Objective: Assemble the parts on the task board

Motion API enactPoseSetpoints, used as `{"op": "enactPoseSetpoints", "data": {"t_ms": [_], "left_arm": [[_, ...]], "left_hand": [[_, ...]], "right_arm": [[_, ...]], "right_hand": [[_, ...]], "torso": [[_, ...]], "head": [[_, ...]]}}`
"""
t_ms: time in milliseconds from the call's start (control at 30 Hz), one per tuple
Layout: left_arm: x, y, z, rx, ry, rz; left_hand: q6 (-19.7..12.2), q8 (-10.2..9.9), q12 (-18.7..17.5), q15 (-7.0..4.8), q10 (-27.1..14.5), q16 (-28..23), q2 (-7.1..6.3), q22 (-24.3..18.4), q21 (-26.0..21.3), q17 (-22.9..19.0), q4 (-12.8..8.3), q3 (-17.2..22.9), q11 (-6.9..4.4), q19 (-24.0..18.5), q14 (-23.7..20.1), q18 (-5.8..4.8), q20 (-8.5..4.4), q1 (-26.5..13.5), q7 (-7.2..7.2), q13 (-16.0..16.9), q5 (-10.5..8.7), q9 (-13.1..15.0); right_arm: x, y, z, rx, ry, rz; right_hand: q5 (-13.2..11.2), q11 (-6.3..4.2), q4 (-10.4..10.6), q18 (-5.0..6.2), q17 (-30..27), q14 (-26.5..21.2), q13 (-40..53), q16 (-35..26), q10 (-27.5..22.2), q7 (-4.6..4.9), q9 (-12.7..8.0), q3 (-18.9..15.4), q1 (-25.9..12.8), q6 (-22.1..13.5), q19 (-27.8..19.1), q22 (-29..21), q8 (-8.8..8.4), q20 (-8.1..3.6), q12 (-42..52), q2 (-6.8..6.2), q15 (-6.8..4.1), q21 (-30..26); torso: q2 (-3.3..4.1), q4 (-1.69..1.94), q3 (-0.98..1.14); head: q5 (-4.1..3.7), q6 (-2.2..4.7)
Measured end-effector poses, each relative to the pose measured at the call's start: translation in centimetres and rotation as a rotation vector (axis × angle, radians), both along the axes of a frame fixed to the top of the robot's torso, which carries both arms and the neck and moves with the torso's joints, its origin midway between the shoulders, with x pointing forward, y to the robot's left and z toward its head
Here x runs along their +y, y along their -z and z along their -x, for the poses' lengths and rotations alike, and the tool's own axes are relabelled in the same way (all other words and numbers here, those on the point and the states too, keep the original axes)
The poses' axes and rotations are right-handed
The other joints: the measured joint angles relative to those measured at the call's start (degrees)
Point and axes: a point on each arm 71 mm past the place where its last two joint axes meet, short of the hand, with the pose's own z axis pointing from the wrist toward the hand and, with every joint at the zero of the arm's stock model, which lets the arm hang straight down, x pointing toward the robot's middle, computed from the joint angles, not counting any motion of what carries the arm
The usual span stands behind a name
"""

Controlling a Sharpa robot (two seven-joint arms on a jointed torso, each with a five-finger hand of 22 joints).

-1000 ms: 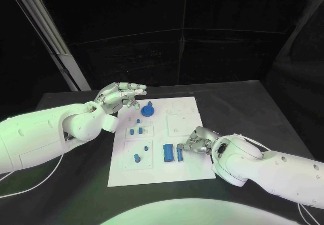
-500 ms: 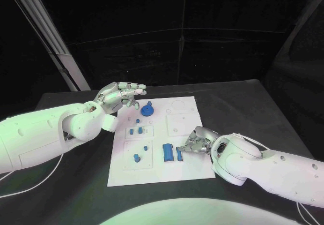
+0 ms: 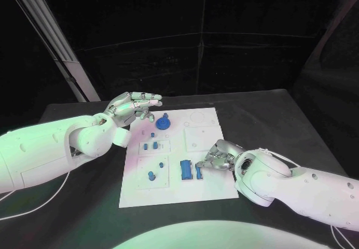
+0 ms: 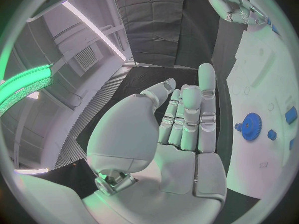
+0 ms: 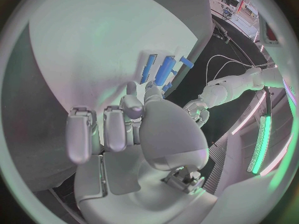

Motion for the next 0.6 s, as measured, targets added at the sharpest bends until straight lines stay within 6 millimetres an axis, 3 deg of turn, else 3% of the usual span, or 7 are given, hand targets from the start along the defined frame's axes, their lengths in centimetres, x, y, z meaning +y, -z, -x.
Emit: {"op": "enactPoseSetpoints", "data": {"t_ms": [200, 233, 300, 400, 467, 533, 600], "left_arm": [[0.1, 0.0, -0.1, 0.000, -0.002, -0.001], [0.2, 0.0, -0.1, 0.000, -0.004, -0.002], [0.3, 0.1, -0.2, 0.000, -0.009, -0.005], [0.4, 0.2, -0.4, -0.002, -0.016, -0.008], [0.5, 0.4, -0.5, -0.002, -0.022, -0.009], [0.6, 0.7, -0.7, -0.002, -0.032, -0.009], [0.8, 0.9, -1.0, -0.003, -0.051, -0.006]], "left_hand": [[-0.2, 0.0, 0.0, 0.00, 0.0, 0.0, 0.00, 0.0, 0.0, -0.1, 0.0, 0.0, 0.00, 0.0, 0.0, 0.00, 0.00, 0.0, -0.20, 0.0, 0.00, 0.0], [-0.2, 0.0, 0.0, 0.00, -0.1, 0.0, -0.08, 0.0, 0.0, -0.2, 0.0, 0.0, 0.13, 0.0, 0.0, 0.00, 0.00, -0.1, -0.21, 0.0, 0.00, 0.0], [-0.2, 0.0, 0.1, 0.22, -0.2, 0.0, -0.47, -0.1, 0.0, -0.5, 0.0, 0.0, 0.21, -0.1, -0.2, 0.00, 0.12, -0.5, -0.21, 0.0, 0.00, 0.0], [-0.4, 0.3, 0.4, 0.27, -0.5, -1.6, -0.72, -0.4, -0.7, -3.9, 0.3, -0.8, 0.14, -1.2, -2.9, 0.00, 0.50, -1.4, -0.09, 0.0, 0.00, 0.0], [-0.7, 0.4, 0.4, 0.58, -1.2, -4.5, -1.17, -1.5, -2.8, -6.0, 0.6, -1.9, 0.41, -4.2, -6.5, 0.01, 0.82, -2.1, -0.34, 0.0, -0.13, 0.0], [-1.2, 0.6, 0.4, 1.10, -1.8, -9.5, -1.15, -3.3, -6.3, -8.6, 0.8, -2.9, 0.52, -8.6, -11.1, 0.00, 1.39, -2.3, -0.33, -0.1, -0.41, 0.0], [-1.2, 0.7, 0.3, 1.93, -2.0, -16.0, -1.14, -5.7, -10.2, -11.8, 1.1, -3.8, 0.71, -13.1, -14.9, 0.00, 2.21, -2.4, -0.42, -0.2, -0.41, 0.0]], "right_arm": [[-0.9, -0.3, 0.0, -0.024, -0.030, -0.077], [-1.2, -0.3, 0.0, -0.026, -0.037, -0.100], [-1.9, -0.2, -0.2, -0.024, -0.045, -0.166], [-3.0, -0.1, -1.3, -0.019, -0.033, -0.291], [-3.6, 0.0, -2.4, -0.019, -0.011, -0.378], [-4.3, -0.1, -3.9, -0.024, 0.022, -0.471], [-4.8, -0.1, -5.6, -0.034, 0.065, -0.577]], "right_hand": [[0.6, 1.36, -0.6, 0.00, -4.7, 0.1, -5.2, -4.4, -3.7, 1.33, -0.5, -1.1, 1.1, -3.6, -2.6, 0.0, -2.07, 0.73, -9.5, -1.49, 0.77, -3.0], [0.6, 1.64, -0.8, 0.60, -7.0, 0.1, -7.9, -6.6, -5.5, 1.69, -0.7, -1.3, 2.0, -4.5, -4.1, -0.6, -2.60, 0.97, -14.0, -1.40, 1.24, -4.5], [0.3, 2.43, -1.5, 2.80, -15.8, -1.9, -14.1, -15.5, -9.7, 2.69, -1.2, -1.3, 4.8, -5.8, -9.2, -7.5, -3.49, 1.60, -23.8, -0.73, 2.21, -10.6], [0.7, 3.57, -2.7, 6.38, -30.5, -8.1, -19.8, -32.4, -14.5, 3.77, -1.8, -1.1, 8.4, -7.3, -20.2, -23.5, -4.47, 2.55, -30.7, 0.15, 3.24, -24.9], [1.0, 5.52, -3.4, 7.18, -35.9, -13.9, -25.5, -41.6, -18.9, 5.23, -2.6, -1.2, 11.0, -8.9, -26.9, -31.9, -5.70, 3.94, -36.8, 0.66, 5.21, -34.8], [0.6, 7.70, -3.8, 7.18, -41.0, -20.6, -31.4, -50.5, -21.4, 6.54, -3.6, -1.6, 12.8, -10.2, -32.1, -37.5, -6.67, 5.95, -41.7, 0.81, 7.73, -43.3], [0.1, 8.59, -4.4, 7.17, -45.5, -24.4, -36.4, -56.9, -22.8, 7.03, -4.9, -2.2, 13.4, -11.4, -34.6, -41.9, -6.80, 7.60, -44.8, 1.04, 9.59, -49.7]], "torso": [[-0.14, -0.01, 0.01], [-0.20, -0.03, 0.01], [-0.34, -0.10, 0.01], [-0.77, -0.21, -0.10], [-1.20, -0.28, -0.22], [-1.64, -0.35, -0.32], [-2.22, -0.43, -0.43]], "head": [[0.19, 0.59], [0.21, 0.90], [0.22, 1.39], [0.13, 2.32], [0.11, 3.25], [0.19, 4.06], [0.41, 5.17]]}}
